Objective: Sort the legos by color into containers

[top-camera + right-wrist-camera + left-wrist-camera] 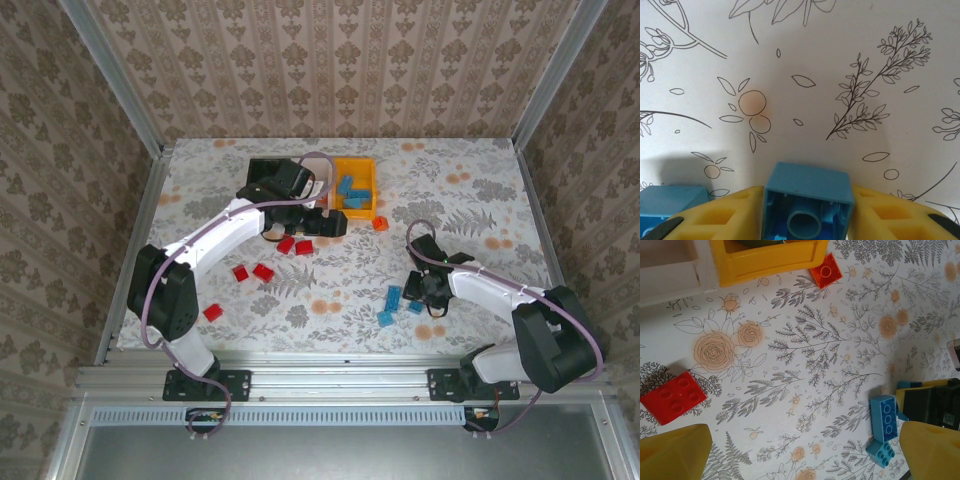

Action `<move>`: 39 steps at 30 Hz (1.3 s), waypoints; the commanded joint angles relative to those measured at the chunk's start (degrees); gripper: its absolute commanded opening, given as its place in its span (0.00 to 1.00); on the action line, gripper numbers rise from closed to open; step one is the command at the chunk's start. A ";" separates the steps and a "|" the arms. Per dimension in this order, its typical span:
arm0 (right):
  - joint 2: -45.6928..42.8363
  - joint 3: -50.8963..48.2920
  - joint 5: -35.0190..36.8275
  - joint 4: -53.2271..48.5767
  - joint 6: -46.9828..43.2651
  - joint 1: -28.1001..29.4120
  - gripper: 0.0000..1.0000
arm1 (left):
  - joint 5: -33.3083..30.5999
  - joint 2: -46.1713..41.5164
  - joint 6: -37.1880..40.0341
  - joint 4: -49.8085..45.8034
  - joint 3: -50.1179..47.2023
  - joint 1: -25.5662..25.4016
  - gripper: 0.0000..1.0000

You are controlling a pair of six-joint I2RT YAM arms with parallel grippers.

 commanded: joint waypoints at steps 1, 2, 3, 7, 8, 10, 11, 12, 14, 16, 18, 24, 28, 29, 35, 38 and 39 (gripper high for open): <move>1.86 0.44 -4.41 3.19 2.02 0.26 0.40 | -0.19 -2.54 1.28 -2.06 1.89 0.28 0.99; 1.87 0.69 -4.22 3.03 2.02 0.29 0.39 | -0.19 -2.55 1.28 -2.10 1.88 0.29 0.99; 1.87 0.88 -4.00 2.93 1.93 0.30 0.38 | -0.19 -2.62 1.28 -2.06 1.87 0.34 0.99; 1.48 1.96 -2.63 2.24 1.48 0.28 0.32 | -0.19 -2.82 1.30 -2.15 2.01 0.37 0.99; 1.07 2.26 -2.13 1.94 1.26 0.38 0.31 | -0.28 -2.90 1.39 -2.15 2.01 0.37 0.99; 0.02 2.98 -1.16 1.59 0.75 0.47 0.29 | -0.49 -3.08 1.40 -2.21 2.04 0.50 1.00; -0.54 3.48 -0.65 1.12 0.34 0.53 0.28 | -0.89 -3.21 1.35 -2.24 2.06 0.67 1.00; -0.91 4.21 -0.02 0.56 -0.01 0.53 0.27 | -1.37 -3.27 1.36 -2.23 1.98 0.71 1.00; -1.82 5.70 1.04 -0.15 -1.07 0.63 0.26 | -2.84 -3.33 1.45 -2.61 1.93 0.95 1.00; -2.64 6.93 2.31 -2.71 -1.96 0.64 0.24 | -4.84 -3.30 1.76 -3.57 2.39 1.07 1.00; -3.15 7.99 3.52 -3.71 -2.95 0.65 0.24 | -7.31 -3.43 1.78 -4.36 2.67 1.07 1.00; -4.12 11.69 5.80 -5.76 -5.27 0.76 0.23 | -10.88 -3.66 1.51 -5.22 2.85 1.16 1.00; -2.14 17.26 7.18 -6.95 -7.26 1.34 0.22 | -11.52 -3.97 1.26 -5.32 2.99 1.80 1.00; -1.24 19.07 7.27 -7.16 -7.83 1.57 0.22 | -11.51 -4.19 1.05 -5.25 3.02 2.07 1.00; 6.17 29.85 6.54 -6.38 -10.49 2.54 0.22 | -11.96 -5.48 0.83 -4.96 2.81 4.91 1.00; 10.77 35.71 5.68 -4.90 -11.81 3.15 0.22 | -12.75 -6.01 0.93 -4.92 2.76 7.39 1.00; 12.20 37.57 5.56 -4.28 -12.29 3.33 0.22 | -12.91 -6.14 0.65 -4.71 2.53 8.36 1.00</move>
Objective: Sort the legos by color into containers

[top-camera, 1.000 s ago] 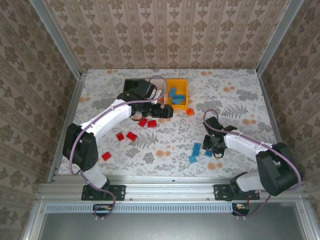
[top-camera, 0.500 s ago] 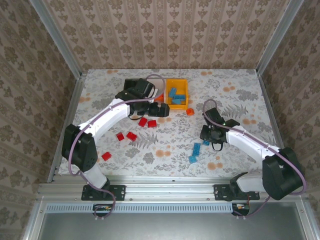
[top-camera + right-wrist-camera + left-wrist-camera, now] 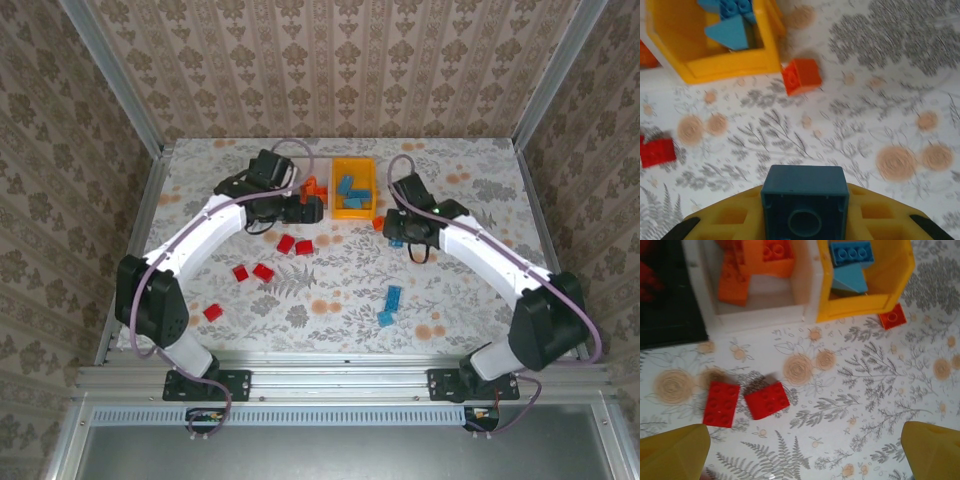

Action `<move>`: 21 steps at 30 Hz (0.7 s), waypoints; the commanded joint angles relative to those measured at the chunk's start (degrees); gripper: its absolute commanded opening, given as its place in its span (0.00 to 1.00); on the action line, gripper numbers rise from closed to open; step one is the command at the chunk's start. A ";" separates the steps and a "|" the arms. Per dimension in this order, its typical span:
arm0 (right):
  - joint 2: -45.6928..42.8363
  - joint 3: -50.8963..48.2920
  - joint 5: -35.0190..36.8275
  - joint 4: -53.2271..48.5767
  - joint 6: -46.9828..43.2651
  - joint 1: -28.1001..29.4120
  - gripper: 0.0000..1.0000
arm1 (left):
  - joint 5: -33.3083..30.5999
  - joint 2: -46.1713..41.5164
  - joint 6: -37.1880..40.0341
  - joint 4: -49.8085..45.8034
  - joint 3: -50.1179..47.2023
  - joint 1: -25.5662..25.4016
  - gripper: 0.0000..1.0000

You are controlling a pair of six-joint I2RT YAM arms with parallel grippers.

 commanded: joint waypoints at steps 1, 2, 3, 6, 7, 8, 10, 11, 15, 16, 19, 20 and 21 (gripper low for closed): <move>5.60 6.84 -0.44 1.89 -3.07 0.81 0.22 | -1.61 -1.98 -0.06 -1.05 1.35 3.50 1.00; 8.04 9.04 -1.19 2.86 -3.45 0.87 0.22 | -1.42 -2.15 -0.65 -0.53 0.94 4.88 1.00; 10.13 10.80 -2.38 4.35 -4.05 0.73 0.22 | -1.02 -2.22 -1.15 -0.05 0.51 6.86 1.00; 17.70 16.45 -3.17 8.59 -5.72 0.56 0.23 | 1.14 -1.84 -2.81 0.99 -0.28 10.89 1.00; 20.69 18.76 -3.72 9.37 -6.48 0.41 0.22 | 2.15 -1.55 -3.23 1.06 -0.28 11.95 1.00; 23.70 21.67 -4.16 9.90 -7.36 0.37 0.22 | 3.01 -1.38 -3.50 1.21 -0.28 12.86 1.00; 28.99 26.97 -3.87 9.42 -8.83 0.46 0.22 | 3.98 -1.25 -3.97 1.59 -0.57 14.03 1.00; 31.77 30.59 -3.47 8.26 -9.23 0.46 0.22 | 4.46 -1.38 -4.11 1.93 -0.66 14.27 1.00; 41.13 43.95 -3.09 2.29 -10.64 0.37 0.25 | 5.81 -1.38 -4.05 2.75 -1.08 14.42 1.00; 42.66 45.62 -2.76 1.35 -10.62 0.37 0.27 | 6.01 -1.39 -4.01 2.80 -1.08 14.42 1.00; 45.00 49.75 -2.41 -0.55 -10.71 0.36 0.50 | 6.33 -1.26 -3.75 2.75 -0.90 14.42 1.00; 44.87 49.86 -2.38 -0.19 -10.60 0.37 0.55 | 6.22 -1.35 -3.72 2.75 -0.90 14.43 1.00; 44.37 49.81 -2.64 0.14 -10.58 0.37 0.58 | 5.81 -1.46 -3.82 2.52 -0.90 14.43 1.00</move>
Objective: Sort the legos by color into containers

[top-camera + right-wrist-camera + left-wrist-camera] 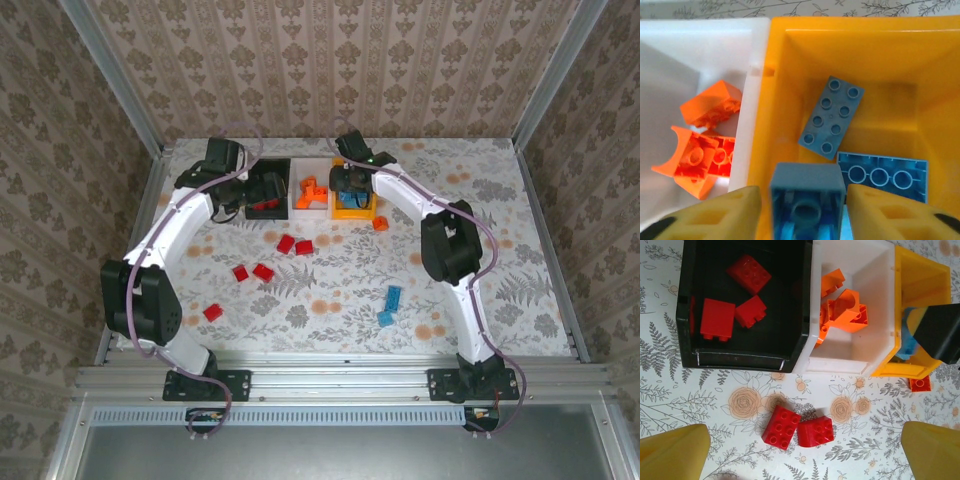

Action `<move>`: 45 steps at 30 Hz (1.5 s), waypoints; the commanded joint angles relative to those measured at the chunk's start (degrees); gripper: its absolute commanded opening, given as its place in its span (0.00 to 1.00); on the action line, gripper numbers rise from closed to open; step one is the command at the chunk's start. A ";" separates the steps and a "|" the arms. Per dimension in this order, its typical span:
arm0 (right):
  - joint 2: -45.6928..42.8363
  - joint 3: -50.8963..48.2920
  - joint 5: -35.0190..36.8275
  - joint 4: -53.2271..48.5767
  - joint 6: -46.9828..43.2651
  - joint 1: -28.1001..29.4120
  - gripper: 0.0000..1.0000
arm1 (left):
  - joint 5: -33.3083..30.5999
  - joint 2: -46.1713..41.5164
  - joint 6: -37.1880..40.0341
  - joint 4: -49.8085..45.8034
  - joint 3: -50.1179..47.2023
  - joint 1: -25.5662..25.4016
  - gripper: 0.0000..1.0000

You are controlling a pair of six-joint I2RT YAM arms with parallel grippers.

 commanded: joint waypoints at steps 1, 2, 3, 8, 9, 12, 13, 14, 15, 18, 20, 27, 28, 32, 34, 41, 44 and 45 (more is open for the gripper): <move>-0.99 2.89 -0.32 -2.87 -1.03 0.09 0.59 | 0.33 -0.99 -1.06 0.44 -0.61 0.05 1.00; -1.97 2.47 -0.76 -2.36 -1.05 0.09 0.60 | -0.17 -1.60 -1.12 1.06 -1.27 0.06 1.00; -3.63 1.61 -1.10 -2.10 -0.90 0.16 0.61 | -0.84 -2.14 -1.27 1.69 -1.86 0.17 1.00; -18.31 -13.22 -3.36 6.49 0.92 1.41 0.62 | -8.39 -4.20 -0.62 -0.95 -1.59 0.34 1.00; -21.40 -16.97 -3.74 8.35 1.38 1.71 0.62 | -9.88 -5.22 -2.66 -1.29 -2.26 0.66 1.00; -30.70 -30.74 -4.77 13.86 3.41 2.78 0.62 | -7.93 -9.82 -10.94 1.51 -10.07 3.68 1.00; -33.11 -34.21 -5.11 15.15 4.13 2.96 0.62 | -7.10 -11.45 -13.28 2.60 -13.76 4.74 1.00; -35.51 -38.65 -5.68 16.68 5.12 3.08 0.62 | -6.86 -13.24 -14.82 3.58 -17.52 5.54 1.00; -37.74 -42.81 -6.42 17.97 5.93 3.14 0.62 | -7.32 -15.04 -15.44 4.37 -21.00 5.99 0.99; -42.78 -50.97 -7.75 19.32 6.17 3.38 0.61 | -7.75 -17.91 -15.74 4.15 -28.34 7.06 0.98; -45.21 -54.99 -8.02 18.45 5.14 3.38 0.61 | -6.26 -18.87 -16.26 3.80 -31.49 7.54 0.97; -50.23 -62.36 -5.38 18.57 0.81 3.25 0.61 | -5.71 -17.95 -18.89 5.78 -35.08 6.47 0.90; -50.34 -62.91 -5.16 19.13 0.38 3.09 0.61 | -5.97 -17.17 -19.05 5.90 -34.98 6.12 0.89; -50.36 -64.34 -6.38 21.41 1.91 3.00 0.61 | -8.49 -12.78 -18.93 4.84 -33.07 4.02 0.86; -50.36 -64.62 -6.87 21.92 2.15 3.02 0.60 | -9.44 -10.70 -18.55 3.96 -32.00 3.61 0.84; -53.86 -67.17 -5.55 23.67 2.95 2.70 0.60 | -13.02 -10.23 -19.30 3.93 -33.47 3.68 0.78; -54.58 -67.83 -5.37 24.38 3.23 2.54 0.60 | -12.80 -8.71 -18.63 5.13 -33.58 3.69 0.75; -54.58 -67.83 -5.29 24.30 3.22 2.62 0.60 | -12.25 -7.63 -18.08 5.70 -33.29 3.68 0.72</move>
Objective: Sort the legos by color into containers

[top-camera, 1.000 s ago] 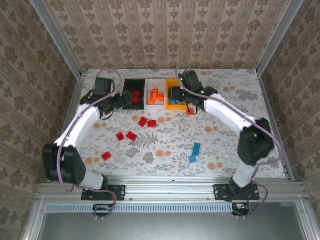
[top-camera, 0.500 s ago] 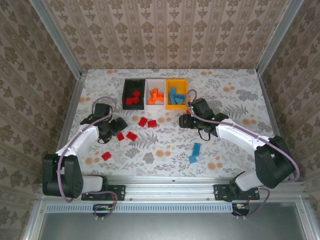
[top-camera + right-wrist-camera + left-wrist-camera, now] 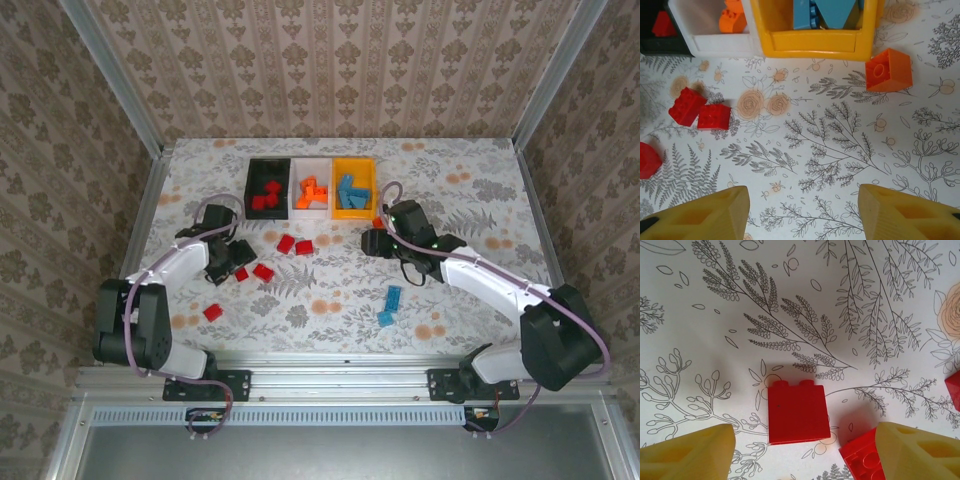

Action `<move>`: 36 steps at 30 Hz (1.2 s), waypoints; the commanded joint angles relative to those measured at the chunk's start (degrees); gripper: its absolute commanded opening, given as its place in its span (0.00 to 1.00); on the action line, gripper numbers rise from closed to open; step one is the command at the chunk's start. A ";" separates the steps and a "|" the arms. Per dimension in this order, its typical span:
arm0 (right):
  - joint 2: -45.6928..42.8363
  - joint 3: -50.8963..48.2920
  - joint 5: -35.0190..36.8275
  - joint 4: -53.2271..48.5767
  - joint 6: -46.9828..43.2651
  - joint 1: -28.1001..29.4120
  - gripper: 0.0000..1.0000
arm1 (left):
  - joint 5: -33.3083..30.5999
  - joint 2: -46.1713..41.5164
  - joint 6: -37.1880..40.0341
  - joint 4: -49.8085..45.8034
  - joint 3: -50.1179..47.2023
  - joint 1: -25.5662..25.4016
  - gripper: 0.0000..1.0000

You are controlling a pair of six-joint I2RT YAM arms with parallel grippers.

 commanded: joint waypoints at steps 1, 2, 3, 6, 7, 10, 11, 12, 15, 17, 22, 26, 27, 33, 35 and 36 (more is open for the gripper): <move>-1.43 -0.72 0.75 1.68 0.42 -0.34 0.60 | -0.29 2.80 0.83 1.39 0.51 -0.10 0.69; -1.50 -0.93 0.76 1.56 0.42 -0.29 0.59 | 0.69 4.03 1.73 2.21 0.98 -0.25 0.68; -1.61 -1.11 0.69 1.62 0.54 -0.30 0.60 | 1.07 5.14 2.36 2.53 1.55 -0.50 0.67; -2.23 -1.60 1.09 1.30 0.42 -0.45 0.59 | 0.26 7.39 3.85 2.63 3.04 -1.34 0.65; -2.45 -1.60 1.24 1.18 0.34 -0.50 0.59 | -0.07 7.82 3.99 2.28 3.29 -1.34 0.65; -2.98 -1.77 1.61 1.10 0.25 -0.71 0.59 | -1.04 8.76 4.44 1.53 3.59 -1.34 0.65; -2.99 -1.84 1.72 1.19 0.27 -0.83 0.59 | -1.22 9.08 4.64 1.34 3.72 -1.35 0.65; -2.96 -1.86 1.72 1.25 0.33 -0.85 0.59 | -1.10 9.43 4.74 1.36 3.72 -1.35 0.64; -2.59 -1.81 1.48 1.44 0.33 -0.94 0.59 | -0.79 10.60 5.36 1.67 3.54 -1.35 0.54; -2.52 -1.76 1.33 1.45 0.43 -0.94 0.59 | -0.53 11.06 5.46 1.69 3.41 -1.34 0.50; -2.85 -1.78 1.46 1.30 0.35 -1.11 0.59 | -0.57 10.42 6.05 1.72 2.85 -1.63 0.42; -3.03 -1.78 1.46 1.28 0.37 -1.11 0.59 | -1.14 8.95 6.87 0.64 3.09 -1.97 0.32; -3.05 -1.86 1.46 1.28 0.37 -1.11 0.59 | -1.33 8.56 7.18 0.30 3.16 -1.97 0.31; -3.13 -1.78 1.37 1.37 0.38 -1.20 0.58 | -1.41 6.15 7.65 -1.22 3.93 -1.97 0.26; -3.20 -1.86 1.37 1.36 0.35 -1.20 0.58 | -1.27 4.91 7.99 -2.30 5.46 -2.11 0.26; -3.16 -1.86 1.37 1.36 0.35 -1.27 0.58 | -1.12 4.25 8.27 -2.99 6.69 -2.23 0.26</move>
